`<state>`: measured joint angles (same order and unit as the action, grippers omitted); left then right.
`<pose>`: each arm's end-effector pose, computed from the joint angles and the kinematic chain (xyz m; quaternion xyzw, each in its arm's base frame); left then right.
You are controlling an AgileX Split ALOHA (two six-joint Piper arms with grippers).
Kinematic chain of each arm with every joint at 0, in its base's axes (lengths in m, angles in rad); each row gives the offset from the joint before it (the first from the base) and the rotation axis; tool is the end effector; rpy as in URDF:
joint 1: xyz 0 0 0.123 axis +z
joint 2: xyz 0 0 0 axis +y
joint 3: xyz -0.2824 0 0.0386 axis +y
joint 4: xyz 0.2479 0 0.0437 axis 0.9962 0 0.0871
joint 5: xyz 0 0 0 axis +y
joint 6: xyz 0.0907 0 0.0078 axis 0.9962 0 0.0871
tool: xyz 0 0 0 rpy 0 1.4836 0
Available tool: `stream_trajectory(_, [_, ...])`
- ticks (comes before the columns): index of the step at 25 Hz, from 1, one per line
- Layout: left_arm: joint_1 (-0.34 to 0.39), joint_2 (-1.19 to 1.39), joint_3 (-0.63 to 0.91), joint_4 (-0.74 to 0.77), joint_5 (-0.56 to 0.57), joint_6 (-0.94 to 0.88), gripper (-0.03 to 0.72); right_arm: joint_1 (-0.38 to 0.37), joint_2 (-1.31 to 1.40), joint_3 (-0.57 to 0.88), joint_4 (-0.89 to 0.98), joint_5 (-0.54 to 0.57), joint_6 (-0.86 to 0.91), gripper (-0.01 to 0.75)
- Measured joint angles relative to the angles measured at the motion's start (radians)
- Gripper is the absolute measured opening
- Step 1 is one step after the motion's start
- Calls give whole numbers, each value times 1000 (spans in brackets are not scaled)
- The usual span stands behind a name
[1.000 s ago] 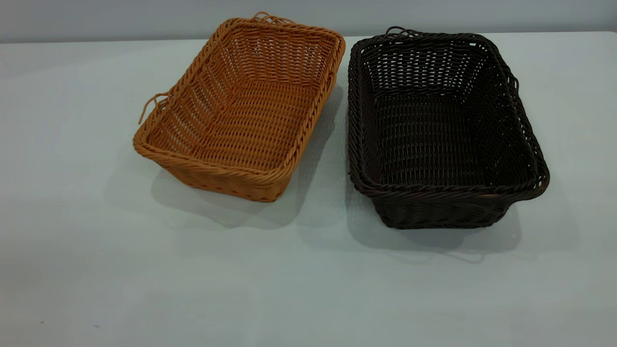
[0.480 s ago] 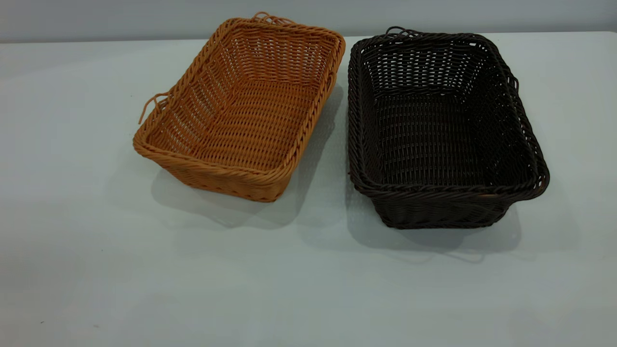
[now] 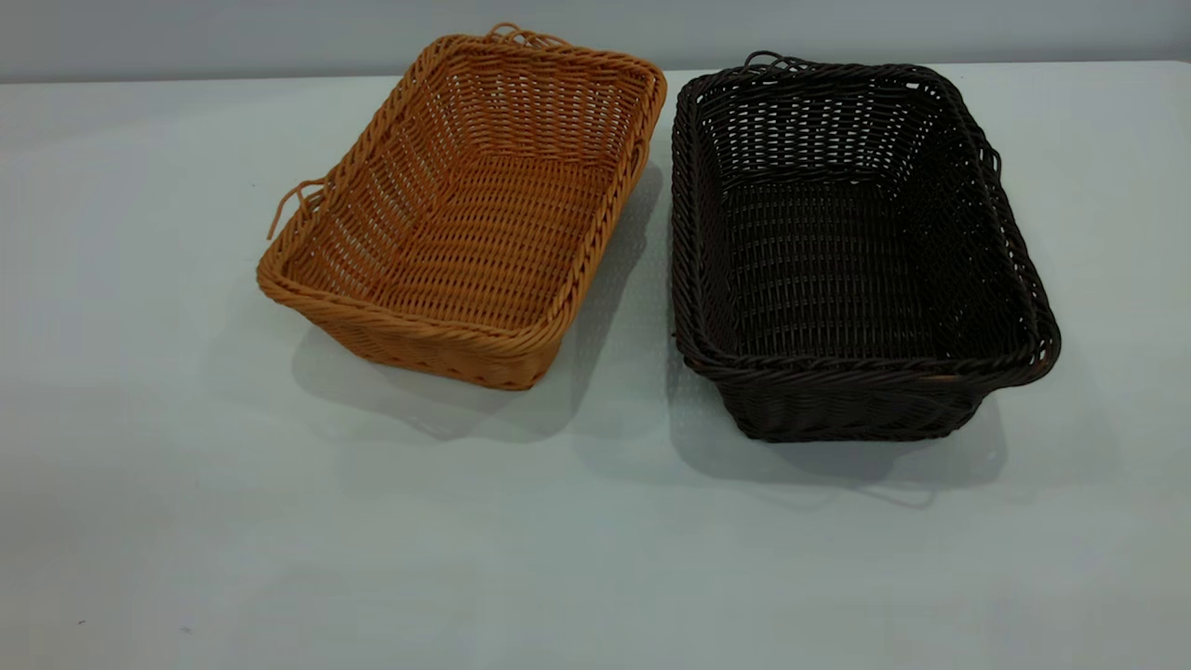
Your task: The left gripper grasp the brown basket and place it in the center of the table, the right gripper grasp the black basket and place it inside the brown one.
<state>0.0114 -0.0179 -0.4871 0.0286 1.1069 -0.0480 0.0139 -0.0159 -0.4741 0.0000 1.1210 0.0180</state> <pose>-0.0081 0.0022 0.2698 -0.0266 0.8633 0.0050 0.5040 -0.0070 -0.0001 0.2651 0.0018 0.8710 0.0078 0.4912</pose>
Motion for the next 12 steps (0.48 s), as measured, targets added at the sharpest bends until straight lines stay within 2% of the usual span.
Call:
stream_trajectory(5, [-5,134,-37,-3,-52,-28,544,0,0,0,0,-1,0,574])
stream_trajectory(8, [-5,299,-74,-29,-146,-3,544,0,0,0,0,-1,0,574])
stream_trajectory(12, [-5,557,-119,-61,-334,67,544,0,0,0,0,-1,0,574])
